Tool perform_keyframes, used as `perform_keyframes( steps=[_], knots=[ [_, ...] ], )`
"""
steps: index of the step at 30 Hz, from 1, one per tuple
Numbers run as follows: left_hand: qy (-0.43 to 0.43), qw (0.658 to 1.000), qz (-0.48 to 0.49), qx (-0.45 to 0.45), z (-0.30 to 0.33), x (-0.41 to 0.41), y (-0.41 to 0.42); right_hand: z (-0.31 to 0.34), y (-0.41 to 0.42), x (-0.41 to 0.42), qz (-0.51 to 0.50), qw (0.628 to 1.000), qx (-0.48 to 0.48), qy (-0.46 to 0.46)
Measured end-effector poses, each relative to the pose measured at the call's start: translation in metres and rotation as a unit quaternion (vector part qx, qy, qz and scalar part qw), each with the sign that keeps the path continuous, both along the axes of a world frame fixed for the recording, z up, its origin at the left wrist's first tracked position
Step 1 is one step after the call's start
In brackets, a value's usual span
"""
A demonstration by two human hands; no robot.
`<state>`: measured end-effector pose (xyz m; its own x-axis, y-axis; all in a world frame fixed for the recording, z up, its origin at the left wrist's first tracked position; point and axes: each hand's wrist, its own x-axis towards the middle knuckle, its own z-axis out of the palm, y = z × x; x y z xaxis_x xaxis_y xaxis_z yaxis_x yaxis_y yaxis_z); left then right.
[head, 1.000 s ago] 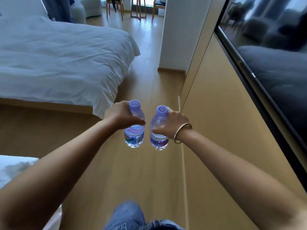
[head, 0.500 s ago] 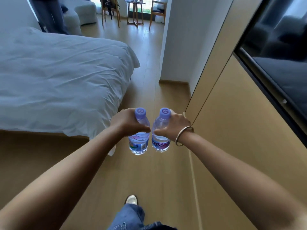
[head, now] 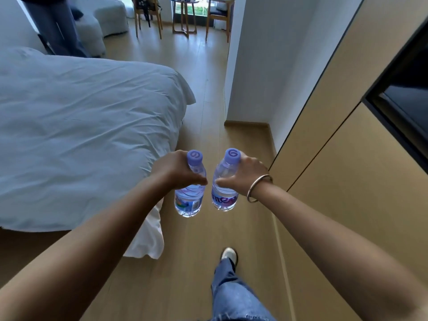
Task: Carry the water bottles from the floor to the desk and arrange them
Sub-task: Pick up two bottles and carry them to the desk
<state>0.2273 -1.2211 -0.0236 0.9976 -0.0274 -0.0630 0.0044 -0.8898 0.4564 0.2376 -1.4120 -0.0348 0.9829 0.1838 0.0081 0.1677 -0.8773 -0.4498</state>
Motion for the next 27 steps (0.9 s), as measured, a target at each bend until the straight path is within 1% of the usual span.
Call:
perform_keyframes(
  steps=[2, 6, 12, 15, 19, 27],
  knots=[
    [0.009, 1.000, 0.003, 0.005, -0.003, 0.025, 0.001, -0.003, 0.002, 0.028, 0.009, 1.000, -0.008, 0.001],
    [0.017, 1.000, 0.018, 0.007, -0.009, 0.113, 0.001, -0.007, 0.001, 0.119, 0.036, 0.999, 0.000, -0.005],
    [0.008, 0.999, 0.039, 0.004, 0.003, 0.247, -0.016, 0.006, -0.015, 0.255, 0.048, 0.998, 0.006, -0.026],
    [-0.002, 0.999, 0.053, -0.011, 0.008, 0.301, -0.022, 0.013, -0.022, 0.312, 0.060, 0.997, 0.011, -0.037],
    [0.008, 0.998, 0.058, -0.020, 0.010, 0.360, -0.026, 0.014, -0.024, 0.377, 0.073, 0.996, 0.002, -0.048],
    [0.021, 0.998, 0.058, -0.007, -0.003, 0.481, -0.013, -0.003, -0.011, 0.493, 0.081, 0.996, 0.012, -0.020]
  ],
)
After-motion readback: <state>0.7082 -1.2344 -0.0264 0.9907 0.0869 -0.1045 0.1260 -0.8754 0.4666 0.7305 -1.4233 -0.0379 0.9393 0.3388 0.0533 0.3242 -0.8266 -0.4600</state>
